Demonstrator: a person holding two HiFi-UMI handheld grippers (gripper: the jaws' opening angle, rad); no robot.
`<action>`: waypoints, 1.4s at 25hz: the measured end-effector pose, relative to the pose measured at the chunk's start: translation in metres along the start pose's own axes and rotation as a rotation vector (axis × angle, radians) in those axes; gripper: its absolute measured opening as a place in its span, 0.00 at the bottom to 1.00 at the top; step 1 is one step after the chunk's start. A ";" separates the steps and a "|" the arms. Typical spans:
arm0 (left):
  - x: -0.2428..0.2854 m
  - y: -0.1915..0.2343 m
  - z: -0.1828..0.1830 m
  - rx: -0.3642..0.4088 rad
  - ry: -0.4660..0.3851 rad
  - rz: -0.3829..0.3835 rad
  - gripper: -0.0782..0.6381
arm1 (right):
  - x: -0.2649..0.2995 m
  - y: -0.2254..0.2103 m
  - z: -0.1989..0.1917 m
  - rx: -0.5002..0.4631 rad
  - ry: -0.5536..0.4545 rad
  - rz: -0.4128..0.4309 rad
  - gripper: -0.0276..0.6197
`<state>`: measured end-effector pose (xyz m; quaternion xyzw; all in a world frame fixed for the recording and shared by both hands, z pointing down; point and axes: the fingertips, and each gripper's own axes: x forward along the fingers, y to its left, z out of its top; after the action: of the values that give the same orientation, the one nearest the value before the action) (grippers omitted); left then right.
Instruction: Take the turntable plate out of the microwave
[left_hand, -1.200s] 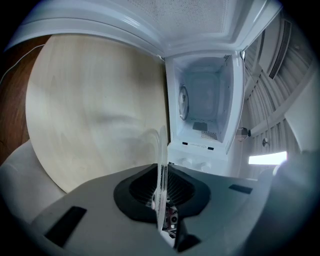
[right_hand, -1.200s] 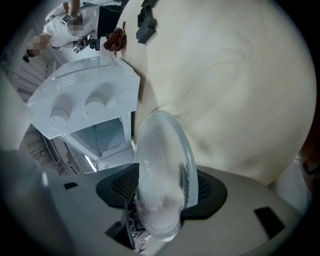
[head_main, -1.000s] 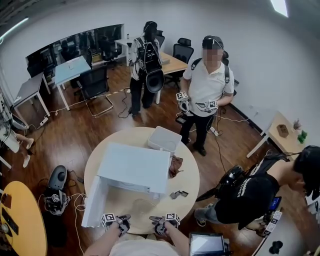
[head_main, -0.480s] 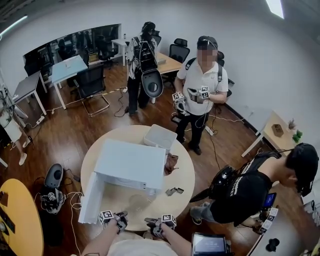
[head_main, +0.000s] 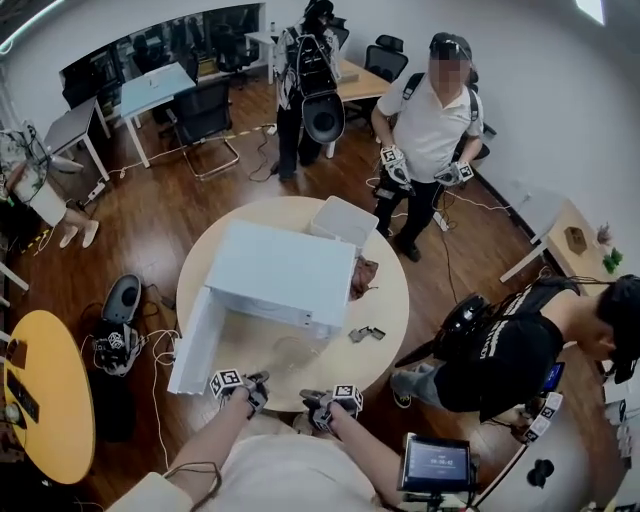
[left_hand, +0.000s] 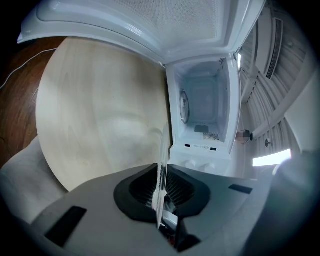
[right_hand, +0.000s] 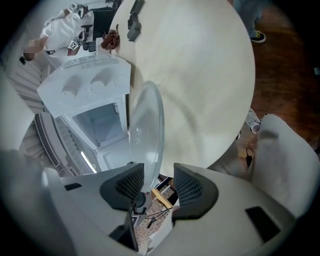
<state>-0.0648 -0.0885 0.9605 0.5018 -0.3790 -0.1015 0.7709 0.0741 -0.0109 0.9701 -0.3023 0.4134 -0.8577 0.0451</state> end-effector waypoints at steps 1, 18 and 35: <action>0.003 -0.006 0.003 0.015 -0.002 -0.001 0.16 | 0.001 0.003 0.007 -0.011 -0.018 0.001 0.33; -0.003 -0.001 -0.002 0.001 -0.048 0.034 0.16 | 0.004 -0.002 0.001 0.010 -0.046 -0.020 0.18; -0.003 0.020 0.001 0.025 -0.102 0.103 0.16 | 0.006 -0.003 0.003 0.088 -0.082 0.032 0.09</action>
<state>-0.0714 -0.0782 0.9760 0.4853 -0.4443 -0.0827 0.7485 0.0714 -0.0128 0.9760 -0.3282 0.3780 -0.8611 0.0890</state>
